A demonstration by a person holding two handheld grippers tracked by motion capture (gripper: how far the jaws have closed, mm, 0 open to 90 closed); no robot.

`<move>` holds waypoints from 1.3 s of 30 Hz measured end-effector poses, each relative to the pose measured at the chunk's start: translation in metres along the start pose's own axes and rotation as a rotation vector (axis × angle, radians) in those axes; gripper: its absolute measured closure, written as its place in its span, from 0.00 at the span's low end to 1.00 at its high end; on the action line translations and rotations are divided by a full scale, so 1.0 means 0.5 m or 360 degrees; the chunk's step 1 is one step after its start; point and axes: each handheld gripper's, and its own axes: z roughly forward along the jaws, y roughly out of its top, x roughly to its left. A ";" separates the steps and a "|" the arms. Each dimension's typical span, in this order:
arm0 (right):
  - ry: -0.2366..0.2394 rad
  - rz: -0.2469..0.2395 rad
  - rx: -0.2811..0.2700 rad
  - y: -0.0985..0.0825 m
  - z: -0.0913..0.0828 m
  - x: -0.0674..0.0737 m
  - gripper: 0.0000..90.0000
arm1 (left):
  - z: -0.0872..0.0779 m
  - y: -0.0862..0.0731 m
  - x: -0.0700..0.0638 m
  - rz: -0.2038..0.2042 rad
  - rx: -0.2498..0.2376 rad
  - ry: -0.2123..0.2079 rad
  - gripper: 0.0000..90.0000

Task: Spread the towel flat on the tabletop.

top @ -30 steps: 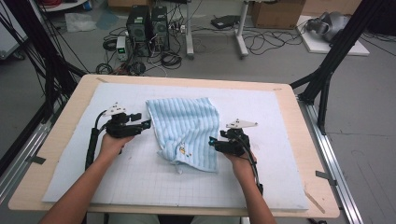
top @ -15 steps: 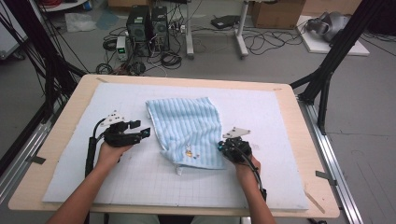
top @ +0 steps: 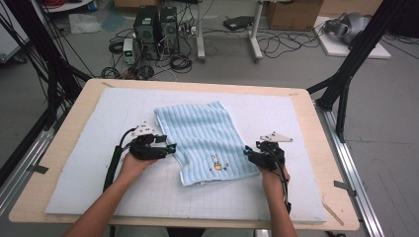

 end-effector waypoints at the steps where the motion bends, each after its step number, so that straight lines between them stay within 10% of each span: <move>1: 0.0005 0.0014 -0.0011 -0.001 -0.001 -0.003 0.55 | 0.008 0.003 -0.004 0.0006 0.0016 0.0000 0.43; 4: 0.0011 0.0020 -0.0008 -0.002 0.000 -0.003 0.54 | 0.033 0.006 -0.015 0.0055 0.0098 0.0046 0.43; 8: 0.0046 0.0004 -0.0006 -0.002 0.002 0.000 0.53 | 0.051 0.011 -0.038 0.0304 0.0238 0.0138 0.51; 12: 0.0081 -0.0014 0.0001 -0.003 0.005 0.006 0.52 | 0.049 0.015 -0.045 0.0408 0.0261 0.0167 0.94; 20: 0.0123 -0.0025 0.0020 -0.006 0.006 0.014 0.51 | 0.013 0.019 0.042 0.0231 0.0231 0.0402 0.94; 25: 0.0185 -0.0018 0.0005 -0.004 0.017 0.025 0.52 | -0.009 0.015 0.066 0.0097 0.0159 0.0414 0.67; 28: 0.0345 0.0007 -0.0044 0.006 0.021 0.049 0.63 | -0.029 0.010 0.073 0.0029 0.0081 0.0390 0.52; 33: 0.0408 -0.0166 0.0067 0.006 0.038 0.096 0.68 | -0.063 -0.004 0.069 0.0003 0.0035 0.0320 0.51; 39: 0.0325 -0.0228 -0.0033 0.010 0.017 0.112 0.61 | -0.090 -0.037 0.053 0.0006 0.0004 0.0237 0.53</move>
